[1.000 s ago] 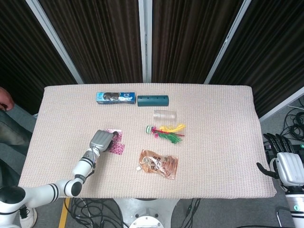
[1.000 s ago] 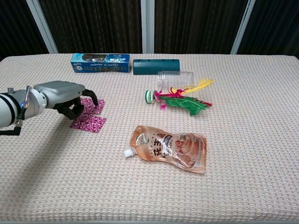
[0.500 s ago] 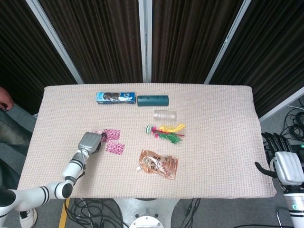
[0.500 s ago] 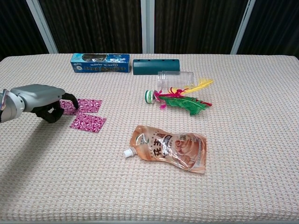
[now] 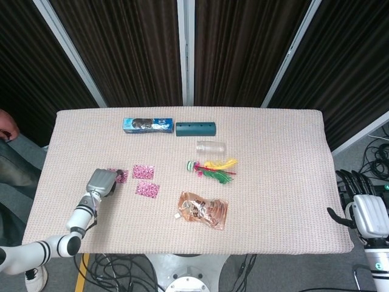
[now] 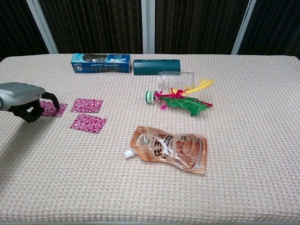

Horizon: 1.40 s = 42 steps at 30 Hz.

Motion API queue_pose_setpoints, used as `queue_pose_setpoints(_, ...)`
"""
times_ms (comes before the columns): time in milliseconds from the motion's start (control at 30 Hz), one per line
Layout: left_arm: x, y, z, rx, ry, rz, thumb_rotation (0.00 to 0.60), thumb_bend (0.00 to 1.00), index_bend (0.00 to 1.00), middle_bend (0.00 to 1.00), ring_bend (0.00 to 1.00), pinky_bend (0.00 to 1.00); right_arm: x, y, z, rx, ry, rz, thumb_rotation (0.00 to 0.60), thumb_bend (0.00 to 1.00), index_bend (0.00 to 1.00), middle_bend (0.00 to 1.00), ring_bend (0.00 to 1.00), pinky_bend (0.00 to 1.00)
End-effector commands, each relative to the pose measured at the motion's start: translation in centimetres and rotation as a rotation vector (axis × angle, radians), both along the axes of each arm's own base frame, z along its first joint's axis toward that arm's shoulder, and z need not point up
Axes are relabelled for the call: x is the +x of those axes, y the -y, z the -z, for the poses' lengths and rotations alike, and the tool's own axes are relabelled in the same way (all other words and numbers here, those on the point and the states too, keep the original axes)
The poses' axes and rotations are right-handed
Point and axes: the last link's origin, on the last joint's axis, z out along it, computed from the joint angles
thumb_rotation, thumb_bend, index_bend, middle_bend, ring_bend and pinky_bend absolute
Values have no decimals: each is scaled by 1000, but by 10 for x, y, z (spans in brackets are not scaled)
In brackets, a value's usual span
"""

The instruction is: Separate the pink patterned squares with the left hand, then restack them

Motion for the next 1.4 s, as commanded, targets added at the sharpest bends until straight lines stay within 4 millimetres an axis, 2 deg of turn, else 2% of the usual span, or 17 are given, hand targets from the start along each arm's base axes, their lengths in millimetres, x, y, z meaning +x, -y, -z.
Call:
queue_pose_setpoints(33, 10, -4, -8, 45, 43, 14, 600, 721, 315, 902, 928, 993, 0, 0, 0, 1, 0, 0, 600, 129, 102, 87, 26, 0)
queue_pose_setpoints(100, 20, -10, -10, 66, 72, 30, 600, 685, 315, 893, 922, 989, 0, 0, 0, 2, 0, -3, 600, 129, 102, 87, 25, 0)
queue_pose_setpoints(167, 31, -17, -9, 82, 103, 48, 600, 590, 315, 883, 915, 986, 0, 0, -1, 0, -2, -5, 600, 130, 101, 87, 25, 0)
queue_pose_setpoints(300, 48, -30, -1, 81, 139, 70, 600, 247, 309, 872, 910, 984, -1, 0, -2, -1, -2, -1, 600, 128, 102, 87, 26, 0)
queue_pose_setpoints(433, 57, -39, 12, 58, 143, 67, 600, 86, 305, 871, 910, 984, -2, -1, -2, 1, -3, 1, 600, 129, 101, 87, 26, 0)
queue_pose_setpoints(667, 62, -48, 25, 65, 148, 27, 600, 44, 315, 873, 913, 986, -4, 0, -2, 3, 0, 6, 600, 127, 102, 88, 26, 0)
queue_pose_setpoints(867, 67, -55, 31, 57, 146, -20, 600, 70, 363, 878, 914, 988, -5, 0, -1, 6, 5, 7, 600, 129, 102, 87, 26, 0)
queue_pose_setpoints(1400, 77, -61, 47, 53, 160, -121, 600, 127, 376, 880, 916, 989, -10, -1, -1, 7, 7, 19, 600, 129, 102, 87, 25, 0)
